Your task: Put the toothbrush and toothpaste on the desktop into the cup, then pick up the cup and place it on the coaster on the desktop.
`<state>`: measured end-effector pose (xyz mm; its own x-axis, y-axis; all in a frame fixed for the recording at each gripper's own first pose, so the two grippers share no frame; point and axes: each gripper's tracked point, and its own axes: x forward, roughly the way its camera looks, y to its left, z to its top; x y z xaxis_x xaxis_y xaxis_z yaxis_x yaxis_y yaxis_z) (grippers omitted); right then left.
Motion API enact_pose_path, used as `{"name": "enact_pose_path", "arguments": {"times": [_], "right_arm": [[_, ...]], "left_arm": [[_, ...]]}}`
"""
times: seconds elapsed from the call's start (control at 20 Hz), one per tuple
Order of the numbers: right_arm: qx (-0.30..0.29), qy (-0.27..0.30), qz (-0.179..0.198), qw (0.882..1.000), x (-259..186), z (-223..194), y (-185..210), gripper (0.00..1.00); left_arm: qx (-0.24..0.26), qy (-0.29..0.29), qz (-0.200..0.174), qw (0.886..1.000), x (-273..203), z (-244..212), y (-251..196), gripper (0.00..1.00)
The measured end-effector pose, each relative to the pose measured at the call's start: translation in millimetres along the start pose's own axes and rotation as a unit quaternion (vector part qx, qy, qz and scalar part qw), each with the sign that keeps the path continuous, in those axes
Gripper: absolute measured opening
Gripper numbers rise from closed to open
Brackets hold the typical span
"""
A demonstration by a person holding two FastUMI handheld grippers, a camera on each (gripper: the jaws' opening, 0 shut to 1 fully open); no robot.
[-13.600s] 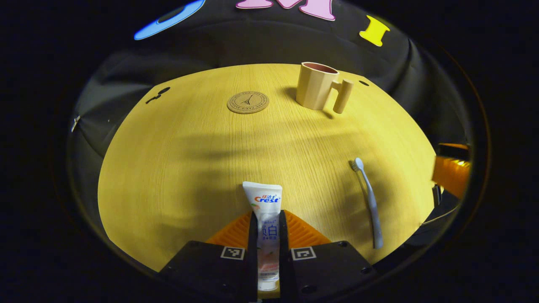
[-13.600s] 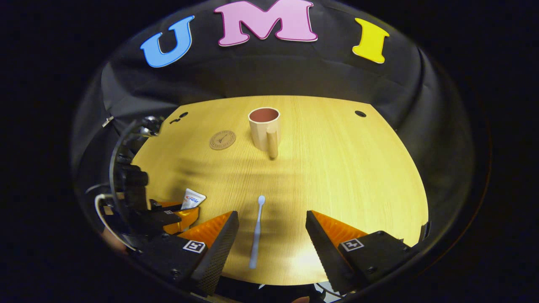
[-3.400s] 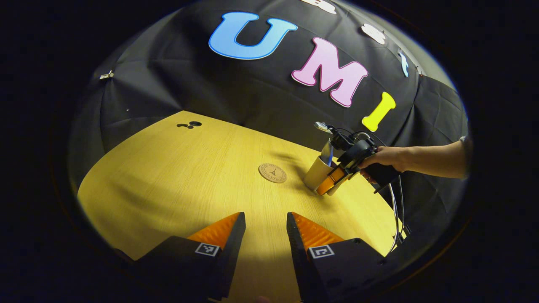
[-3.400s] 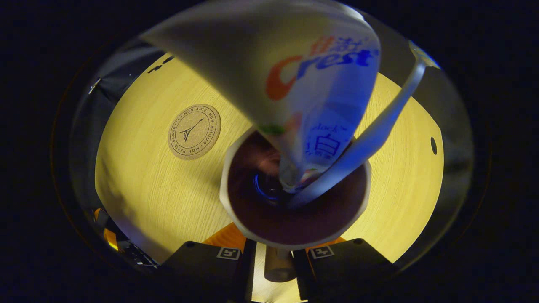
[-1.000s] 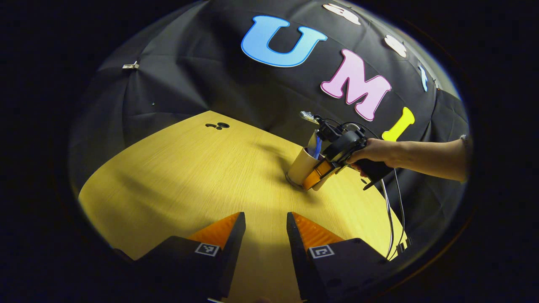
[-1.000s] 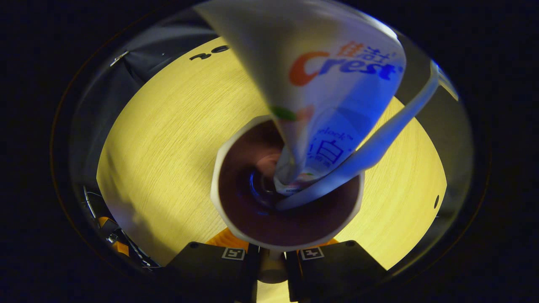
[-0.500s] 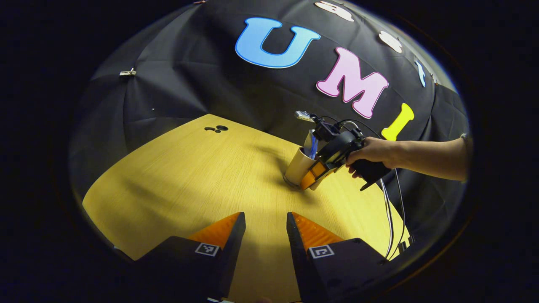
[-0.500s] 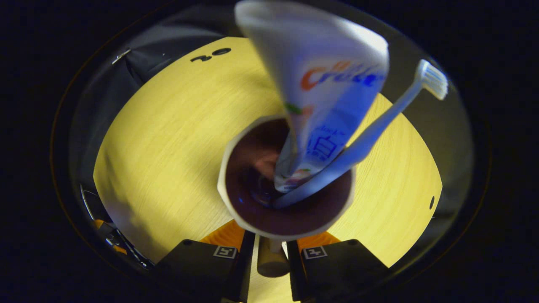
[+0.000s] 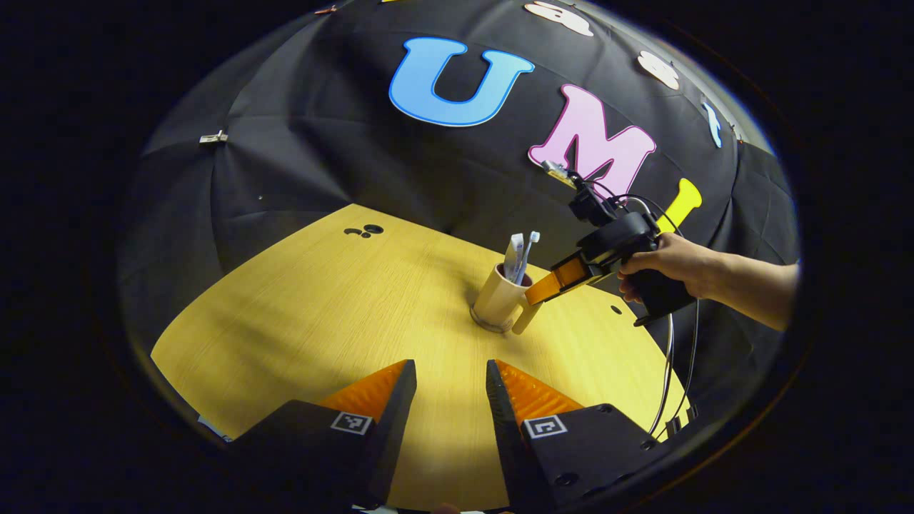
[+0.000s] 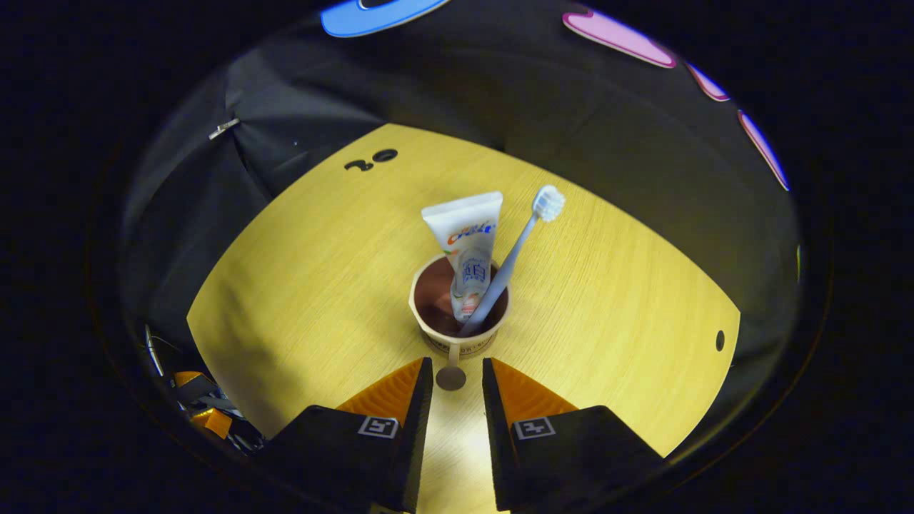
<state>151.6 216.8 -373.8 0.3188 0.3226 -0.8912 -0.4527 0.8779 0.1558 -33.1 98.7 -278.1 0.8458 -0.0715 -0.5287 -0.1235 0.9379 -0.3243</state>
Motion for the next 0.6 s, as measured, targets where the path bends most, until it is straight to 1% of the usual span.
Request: {"name": "enact_pose_path", "arguments": {"times": [0.2,0.3,0.5,0.6], "right_arm": [[0.011,-0.049,0.010,0.999,-47.4,5.6,3.9,0.43],[0.011,-0.067,0.011,0.998,-71.9,1.6,3.0,0.43],[0.012,-0.120,-0.002,0.993,-115.4,-3.5,-1.1,0.43],[0.011,-0.145,-0.015,0.989,-136.9,-6.7,-3.6,0.43]], "left_arm": [[0.030,-0.013,-0.009,0.999,-9.9,24.2,-19.8,0.63],[0.043,-0.015,-0.014,0.999,-14.5,33.6,-29.7,0.63],[0.050,-0.018,-0.037,0.998,-22.0,49.9,-53.3,0.62],[0.050,-0.020,-0.046,0.997,-25.3,59.9,-63.7,0.63]]}}
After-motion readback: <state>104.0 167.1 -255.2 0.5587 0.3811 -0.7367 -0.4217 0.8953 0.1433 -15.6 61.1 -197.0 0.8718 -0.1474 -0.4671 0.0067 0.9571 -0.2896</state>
